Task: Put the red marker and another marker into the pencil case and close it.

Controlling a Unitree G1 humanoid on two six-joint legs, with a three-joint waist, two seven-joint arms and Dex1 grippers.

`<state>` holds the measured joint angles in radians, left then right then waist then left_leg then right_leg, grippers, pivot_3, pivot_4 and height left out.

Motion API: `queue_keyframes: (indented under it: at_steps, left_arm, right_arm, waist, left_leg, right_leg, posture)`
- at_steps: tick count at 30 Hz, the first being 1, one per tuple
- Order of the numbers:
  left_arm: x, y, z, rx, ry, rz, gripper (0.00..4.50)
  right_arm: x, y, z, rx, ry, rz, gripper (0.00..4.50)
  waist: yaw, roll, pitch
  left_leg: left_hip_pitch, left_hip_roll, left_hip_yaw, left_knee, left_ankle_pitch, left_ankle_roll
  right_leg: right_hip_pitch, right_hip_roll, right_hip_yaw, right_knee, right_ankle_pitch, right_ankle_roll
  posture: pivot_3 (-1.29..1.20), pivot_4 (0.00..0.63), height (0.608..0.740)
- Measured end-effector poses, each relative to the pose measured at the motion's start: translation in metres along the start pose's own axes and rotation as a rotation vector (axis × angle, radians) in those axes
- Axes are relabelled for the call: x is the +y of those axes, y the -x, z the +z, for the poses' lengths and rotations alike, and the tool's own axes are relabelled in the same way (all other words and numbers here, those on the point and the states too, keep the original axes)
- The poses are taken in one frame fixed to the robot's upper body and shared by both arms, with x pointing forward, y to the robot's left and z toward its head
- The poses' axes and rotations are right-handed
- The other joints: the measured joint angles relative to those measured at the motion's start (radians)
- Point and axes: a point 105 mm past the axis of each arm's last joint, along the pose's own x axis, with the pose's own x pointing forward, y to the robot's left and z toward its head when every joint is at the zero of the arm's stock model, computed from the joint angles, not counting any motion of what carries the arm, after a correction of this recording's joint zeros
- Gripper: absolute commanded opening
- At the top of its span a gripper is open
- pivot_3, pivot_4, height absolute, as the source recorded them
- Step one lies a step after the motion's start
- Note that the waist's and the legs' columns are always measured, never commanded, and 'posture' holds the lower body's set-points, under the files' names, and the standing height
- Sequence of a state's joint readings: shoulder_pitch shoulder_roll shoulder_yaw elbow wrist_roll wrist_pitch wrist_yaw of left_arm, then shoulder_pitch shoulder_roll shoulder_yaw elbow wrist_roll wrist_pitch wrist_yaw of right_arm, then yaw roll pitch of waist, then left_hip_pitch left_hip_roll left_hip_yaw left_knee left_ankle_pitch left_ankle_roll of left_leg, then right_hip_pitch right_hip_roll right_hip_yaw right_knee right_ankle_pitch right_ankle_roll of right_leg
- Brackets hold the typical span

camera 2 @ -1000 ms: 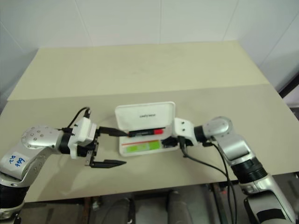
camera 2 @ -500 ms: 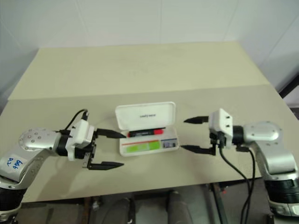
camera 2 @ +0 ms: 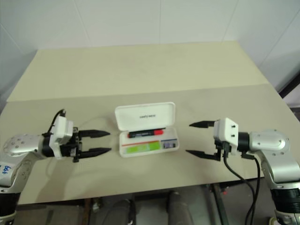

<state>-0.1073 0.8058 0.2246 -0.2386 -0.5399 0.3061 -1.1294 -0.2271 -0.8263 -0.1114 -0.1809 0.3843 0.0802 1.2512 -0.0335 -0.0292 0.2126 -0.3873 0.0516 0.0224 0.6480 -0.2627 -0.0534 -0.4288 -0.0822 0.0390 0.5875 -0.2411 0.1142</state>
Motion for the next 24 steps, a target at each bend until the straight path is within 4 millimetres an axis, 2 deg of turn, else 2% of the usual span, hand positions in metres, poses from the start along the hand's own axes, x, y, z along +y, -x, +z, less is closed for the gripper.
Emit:
queue_keyframes:
  at_steps: [4, 9, 13, 19, 24]
  left_arm:
    - [0.012, 0.017, -0.013, 0.015, 0.04, 0.118, 0.02]
    - [0.032, 0.027, -0.029, 0.039, 0.096, 0.285, 0.02]
    - [0.058, 0.021, -0.033, 0.031, 0.123, 0.42, 0.02]
    - [0.075, -0.022, -0.034, 0.024, 0.166, 0.411, 0.02]
    - [0.081, -0.048, -0.023, 0.008, 0.168, 0.369, 0.02]
  right_arm:
    - [0.001, -0.004, 0.0, -0.004, 0.012, 0.01, 4.5]
    - [-0.004, -0.005, 0.0, -0.005, 0.014, -0.001, 4.5]
    - [-0.007, -0.007, 0.002, -0.01, 0.038, -0.009, 4.5]
    - [-0.008, -0.012, 0.004, -0.019, 0.045, -0.006, 4.5]
    - [-0.008, -0.014, 0.004, -0.021, 0.043, -0.014, 4.5]
  waist:
    - [0.002, 0.0, 0.0]
    - [0.003, 0.0, 0.0]
    - [0.007, 0.0, 0.0]
    - [0.007, 0.0, 0.0]
    - [0.004, 0.0, 0.0]
  left_leg:
    - [0.0, 0.0, 0.0, 0.0, 0.0, 0.0]
    - [0.0, 0.0, 0.0, 0.0, 0.0, 0.0]
    - [0.0, 0.0, 0.0, 0.001, 0.0, 0.0]
    - [0.0, 0.0, 0.0, 0.0, 0.0, 0.0]
    - [0.0, 0.0, 0.0, 0.0, 0.0, 0.0]
  right_leg:
    - [0.0, 0.0, 0.0, 0.0, 0.0, 0.0]
    - [0.0, 0.0, 0.0, 0.0, 0.0, 0.0]
    - [0.001, 0.0, -0.001, 0.001, 0.001, 0.0]
    - [0.0, 0.0, 0.0, 0.001, 0.002, 0.002]
    - [0.0, 0.001, 0.0, 0.002, 0.002, 0.002]
  posture:
    - [0.0, 0.15, 0.74]
    - [0.0, 0.15, 0.74]
    - [0.0, 0.15, 0.74]
    - [0.0, 0.15, 0.74]
    - [0.0, 0.15, 0.74]
